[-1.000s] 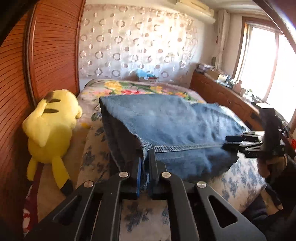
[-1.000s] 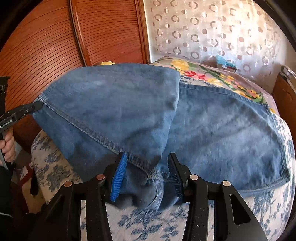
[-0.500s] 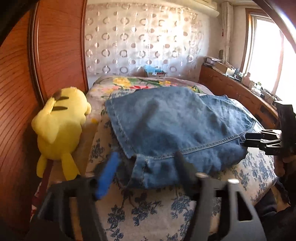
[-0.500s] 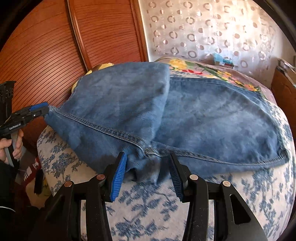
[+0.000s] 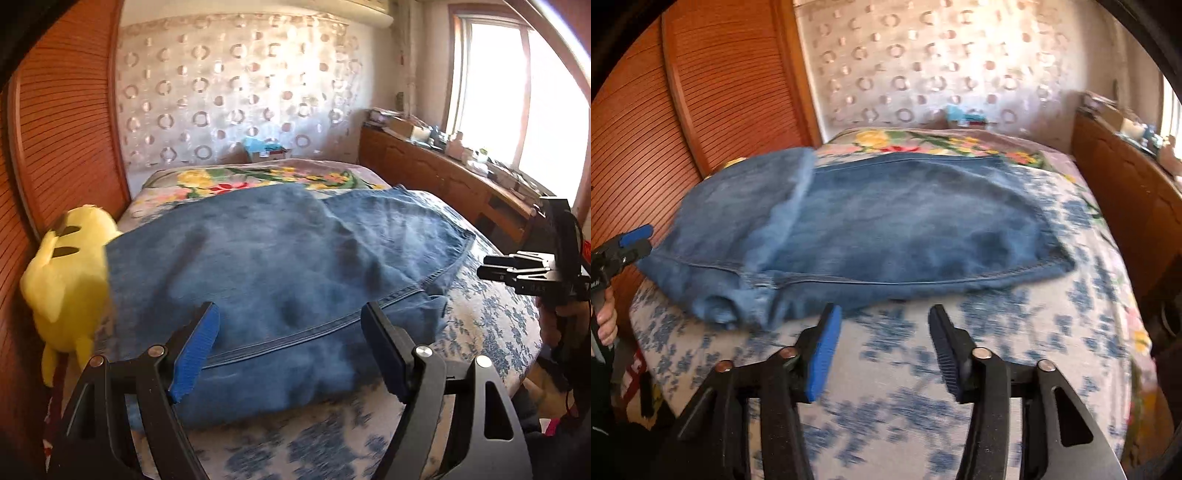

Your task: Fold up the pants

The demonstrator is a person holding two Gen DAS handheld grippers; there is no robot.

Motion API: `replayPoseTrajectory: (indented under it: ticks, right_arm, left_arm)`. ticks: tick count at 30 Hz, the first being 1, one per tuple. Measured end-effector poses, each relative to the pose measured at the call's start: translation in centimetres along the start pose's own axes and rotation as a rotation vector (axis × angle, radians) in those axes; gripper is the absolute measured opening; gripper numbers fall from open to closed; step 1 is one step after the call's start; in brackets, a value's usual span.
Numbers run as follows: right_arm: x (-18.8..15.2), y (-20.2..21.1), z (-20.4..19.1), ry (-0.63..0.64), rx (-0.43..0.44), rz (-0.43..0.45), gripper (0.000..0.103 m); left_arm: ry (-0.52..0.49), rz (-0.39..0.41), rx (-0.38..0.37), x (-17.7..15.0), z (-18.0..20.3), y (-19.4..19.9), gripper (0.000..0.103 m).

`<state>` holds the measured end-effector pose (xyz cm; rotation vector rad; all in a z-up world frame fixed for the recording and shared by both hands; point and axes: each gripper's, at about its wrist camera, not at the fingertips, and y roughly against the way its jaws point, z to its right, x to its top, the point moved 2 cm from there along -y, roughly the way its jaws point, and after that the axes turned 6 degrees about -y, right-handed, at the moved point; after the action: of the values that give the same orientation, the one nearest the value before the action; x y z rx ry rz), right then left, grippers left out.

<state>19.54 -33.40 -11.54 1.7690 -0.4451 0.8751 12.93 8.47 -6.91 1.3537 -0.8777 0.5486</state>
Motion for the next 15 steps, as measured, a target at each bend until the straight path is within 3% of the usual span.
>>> replayPoseTrajectory:
  ticks: [10, 15]
  right_arm:
    - [-0.1, 0.8, 6.2, -0.078, -0.082, -0.004, 0.059]
    - [0.6, -0.1, 7.4, -0.089, -0.122, -0.021, 0.059]
  left_arm:
    - [-0.067, -0.036, -0.035, 1.5, 4.4, -3.3, 0.079]
    - [-0.079, -0.064, -0.044, 1.2, 5.3, -4.4, 0.079]
